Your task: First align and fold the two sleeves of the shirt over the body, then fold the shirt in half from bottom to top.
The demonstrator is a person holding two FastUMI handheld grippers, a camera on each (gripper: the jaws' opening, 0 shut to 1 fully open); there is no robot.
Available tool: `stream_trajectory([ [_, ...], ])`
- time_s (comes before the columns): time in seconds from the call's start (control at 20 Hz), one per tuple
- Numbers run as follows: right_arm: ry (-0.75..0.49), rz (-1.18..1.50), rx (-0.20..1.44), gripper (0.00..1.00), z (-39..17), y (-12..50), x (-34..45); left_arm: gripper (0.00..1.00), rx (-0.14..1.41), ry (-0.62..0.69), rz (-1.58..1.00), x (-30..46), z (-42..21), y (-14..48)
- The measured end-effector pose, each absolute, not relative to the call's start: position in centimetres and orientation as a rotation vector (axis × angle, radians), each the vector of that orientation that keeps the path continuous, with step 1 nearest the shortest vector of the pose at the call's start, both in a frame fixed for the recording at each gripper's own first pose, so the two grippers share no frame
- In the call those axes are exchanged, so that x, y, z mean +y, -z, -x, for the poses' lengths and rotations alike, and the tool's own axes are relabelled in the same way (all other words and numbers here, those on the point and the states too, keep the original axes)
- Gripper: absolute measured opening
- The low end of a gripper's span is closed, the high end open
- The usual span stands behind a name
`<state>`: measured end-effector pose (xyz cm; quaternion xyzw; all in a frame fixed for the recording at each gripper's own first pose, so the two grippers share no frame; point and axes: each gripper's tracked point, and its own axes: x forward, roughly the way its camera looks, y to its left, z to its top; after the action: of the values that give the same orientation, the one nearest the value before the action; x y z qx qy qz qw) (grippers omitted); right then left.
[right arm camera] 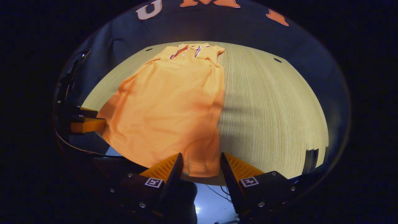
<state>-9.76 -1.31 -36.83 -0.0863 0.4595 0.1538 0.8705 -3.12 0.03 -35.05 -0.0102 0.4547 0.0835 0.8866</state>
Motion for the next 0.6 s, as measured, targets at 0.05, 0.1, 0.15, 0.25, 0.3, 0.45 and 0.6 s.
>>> stream_trajectory([
  [0.05, -0.316, 0.171, 0.955, 0.63, 9.5, 36.8, -1.1, 0.98, 0.937, -0.183, 0.025, 0.0, 3.1, 35.0],
  [0.1, -0.313, 0.163, 0.963, 0.55, 9.4, 36.8, -1.0, 0.98, 0.922, -0.188, 0.033, -0.1, 3.0, 35.0],
  [0.15, -0.296, 0.154, 0.957, 0.41, 9.1, 36.8, -1.3, 0.93, 0.913, -0.196, 0.041, -0.3, 3.0, 35.0],
  [0.25, -0.289, 0.099, 0.962, 0.18, 9.3, 36.6, -1.0, 0.75, 0.899, -0.176, 0.028, -1.4, 2.6, 35.1],
  [0.3, -0.301, 0.073, 0.971, 0.18, 9.3, 36.7, -0.8, 0.64, 0.900, -0.154, 0.019, -2.1, 2.2, 35.2],
  [0.45, -0.320, -0.082, 0.988, 0.05, 9.5, 36.7, -0.1, 0.06, 0.886, -0.128, -0.014, -2.8, 1.7, 34.8],
  [0.6, -0.341, -0.184, 0.984, 0.05, 9.6, 35.7, 0.3, 0.06, 0.877, -0.136, 0.026, -2.6, 2.0, 35.0],
])
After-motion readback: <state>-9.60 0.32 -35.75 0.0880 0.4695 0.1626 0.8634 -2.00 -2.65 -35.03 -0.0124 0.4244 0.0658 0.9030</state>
